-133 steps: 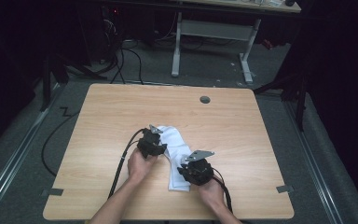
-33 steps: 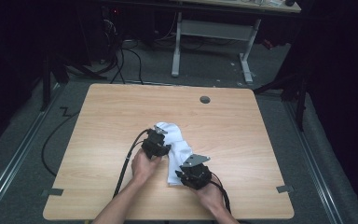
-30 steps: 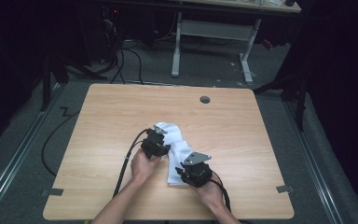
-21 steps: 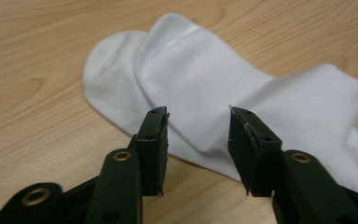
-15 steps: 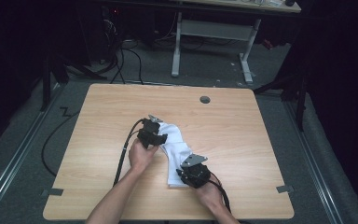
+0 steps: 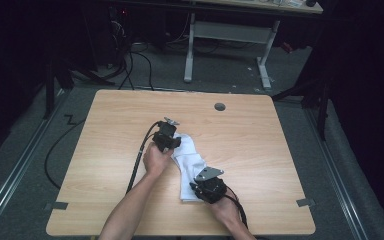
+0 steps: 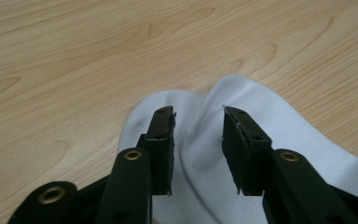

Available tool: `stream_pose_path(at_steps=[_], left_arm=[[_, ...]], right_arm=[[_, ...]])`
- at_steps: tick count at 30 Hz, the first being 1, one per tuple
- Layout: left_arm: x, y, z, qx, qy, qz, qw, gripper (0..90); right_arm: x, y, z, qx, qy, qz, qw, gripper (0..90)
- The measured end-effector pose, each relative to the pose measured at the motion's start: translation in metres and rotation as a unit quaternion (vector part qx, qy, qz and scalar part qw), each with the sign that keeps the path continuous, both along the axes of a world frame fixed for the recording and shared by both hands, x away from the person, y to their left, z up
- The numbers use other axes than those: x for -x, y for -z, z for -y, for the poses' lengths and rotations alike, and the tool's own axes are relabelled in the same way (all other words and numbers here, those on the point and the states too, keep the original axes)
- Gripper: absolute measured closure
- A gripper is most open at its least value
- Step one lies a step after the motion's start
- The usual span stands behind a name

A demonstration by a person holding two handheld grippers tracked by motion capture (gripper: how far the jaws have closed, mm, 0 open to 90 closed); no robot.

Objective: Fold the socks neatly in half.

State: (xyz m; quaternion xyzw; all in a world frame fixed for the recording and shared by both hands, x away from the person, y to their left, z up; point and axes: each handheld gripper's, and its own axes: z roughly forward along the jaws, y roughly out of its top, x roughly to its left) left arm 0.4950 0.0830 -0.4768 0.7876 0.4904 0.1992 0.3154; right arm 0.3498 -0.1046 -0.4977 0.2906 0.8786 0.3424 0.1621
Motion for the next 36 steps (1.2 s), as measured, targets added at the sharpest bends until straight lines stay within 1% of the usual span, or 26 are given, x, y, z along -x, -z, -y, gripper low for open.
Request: stream_pose_path(at_steps=[3, 6, 8, 10, 11, 15, 16, 19, 24, 25, 27, 30, 32, 33, 36], left_arm=[[-0.002, 0.001, 0.004, -0.007, 0.008, -0.006, 0.9999, 75.2], [-0.003, 0.002, 0.006, -0.008, 0.009, -0.009, 0.9999, 88.4], [-0.004, 0.003, 0.005, -0.009, 0.011, -0.013, 0.9998, 89.2], [-0.003, 0.001, 0.004, -0.013, 0.013, -0.011, 0.9998, 89.7], [-0.003, -0.001, 0.002, -0.013, 0.013, -0.008, 0.9998, 89.9], [0.002, -0.013, -0.004, -0.002, 0.015, 0.012, 0.9998, 90.0], [0.003, -0.017, -0.006, -0.001, 0.017, 0.015, 0.9997, 90.0], [0.006, -0.025, -0.011, 0.008, 0.015, 0.028, 0.9995, 90.0], [0.009, -0.034, -0.019, 0.011, 0.009, 0.037, 0.9992, 90.0], [0.009, -0.035, -0.021, 0.008, 0.009, 0.036, 0.9993, 90.0], [0.010, -0.035, -0.023, 0.010, 0.006, 0.037, 0.9992, 90.0], [0.011, -0.033, -0.028, 0.007, 0.003, 0.034, 0.9994, 90.0], [0.012, -0.030, -0.029, 0.009, -0.002, 0.034, 0.9994, 90.0], [0.012, -0.028, -0.031, 0.006, -0.002, 0.030, 0.9995, 90.0], [0.012, -0.022, -0.034, 0.004, -0.011, 0.024, 0.9997, 90.0]], right_arm=[[0.000, 0.001, 0.001, -0.002, -0.002, 0.000, 1.0000, 75.6], [-0.002, 0.001, 0.001, -0.004, -0.004, -0.004, 1.0000, 79.9], [-0.003, 0.001, 0.002, -0.006, -0.005, -0.008, 0.9999, 81.6], [-0.003, 0.001, 0.002, -0.006, -0.005, -0.006, 1.0000, 82.5], [-0.003, 0.001, 0.002, -0.007, -0.005, -0.006, 0.9999, 83.0], [-0.002, 0.000, 0.003, -0.009, -0.006, 0.002, 0.9999, 84.0], [-0.001, 0.000, 0.003, -0.012, -0.003, 0.000, 0.9999, 84.1], [0.000, -0.003, 0.005, -0.019, -0.001, 0.005, 0.9998, 84.3], [0.001, -0.012, 0.011, -0.029, 0.002, 0.015, 0.9995, 84.4], [0.002, -0.014, 0.012, -0.030, 0.002, 0.016, 0.9994, 84.4], [0.003, -0.017, 0.014, -0.033, 0.001, 0.022, 0.9992, 84.4], [0.005, -0.018, 0.015, -0.026, 0.002, 0.025, 0.9993, 84.4], [0.005, -0.015, 0.015, -0.021, 0.001, 0.023, 0.9995, 84.3], [0.004, -0.014, 0.015, -0.021, 0.002, 0.024, 0.9995, 84.3], [0.004, -0.011, 0.016, -0.018, 0.003, 0.015, 0.9997, 84.1]])
